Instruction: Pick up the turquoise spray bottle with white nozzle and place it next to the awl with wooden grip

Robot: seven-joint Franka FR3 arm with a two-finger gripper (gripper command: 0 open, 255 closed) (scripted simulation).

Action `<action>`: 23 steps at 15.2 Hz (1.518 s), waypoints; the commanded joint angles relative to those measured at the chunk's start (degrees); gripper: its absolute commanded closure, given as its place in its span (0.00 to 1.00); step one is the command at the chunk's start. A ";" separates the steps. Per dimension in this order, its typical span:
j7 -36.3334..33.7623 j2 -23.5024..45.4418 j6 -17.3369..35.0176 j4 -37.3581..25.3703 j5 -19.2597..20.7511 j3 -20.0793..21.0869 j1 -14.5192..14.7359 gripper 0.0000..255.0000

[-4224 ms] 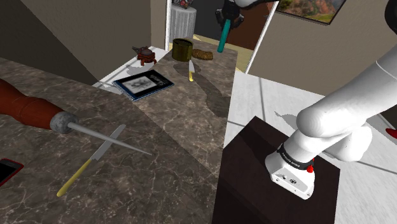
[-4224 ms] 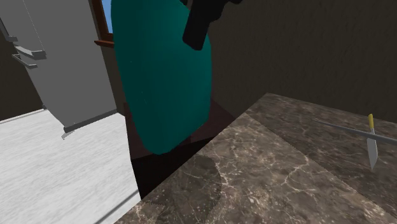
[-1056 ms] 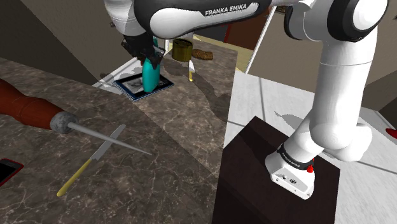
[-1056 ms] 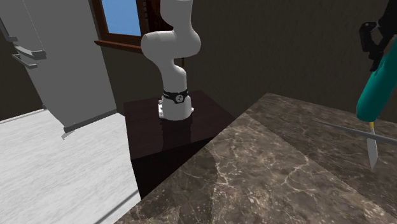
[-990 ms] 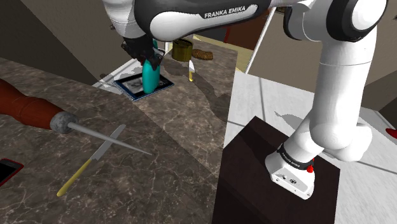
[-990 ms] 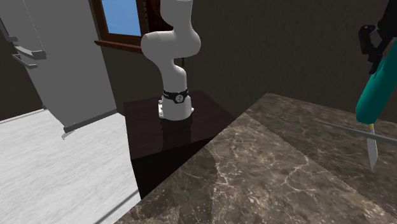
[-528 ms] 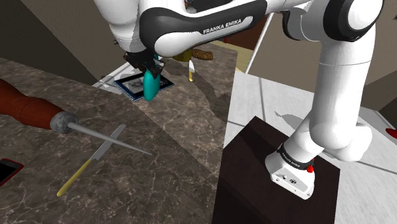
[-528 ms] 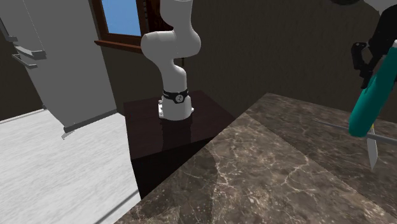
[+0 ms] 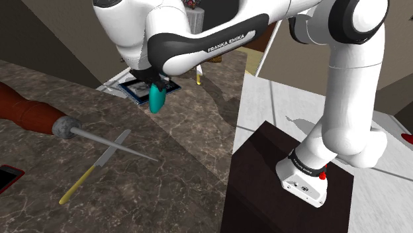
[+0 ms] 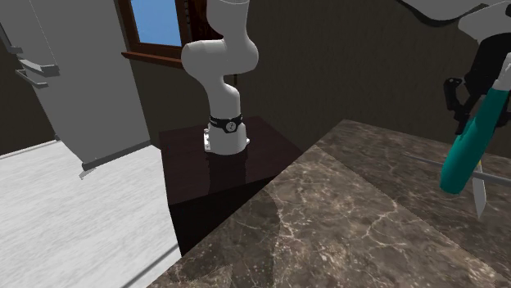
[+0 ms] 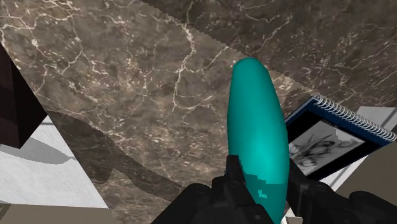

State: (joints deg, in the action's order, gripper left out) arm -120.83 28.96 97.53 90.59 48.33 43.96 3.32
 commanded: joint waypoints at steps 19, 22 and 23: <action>-6.86 6.25 8.00 5.27 5.35 -3.03 0.99 1.00; -6.86 6.25 8.00 5.27 5.35 -3.03 0.99 1.00; -6.86 6.25 8.00 5.27 5.35 -3.03 0.99 1.00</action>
State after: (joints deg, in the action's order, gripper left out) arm -127.67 35.21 105.52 95.86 53.67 40.93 4.31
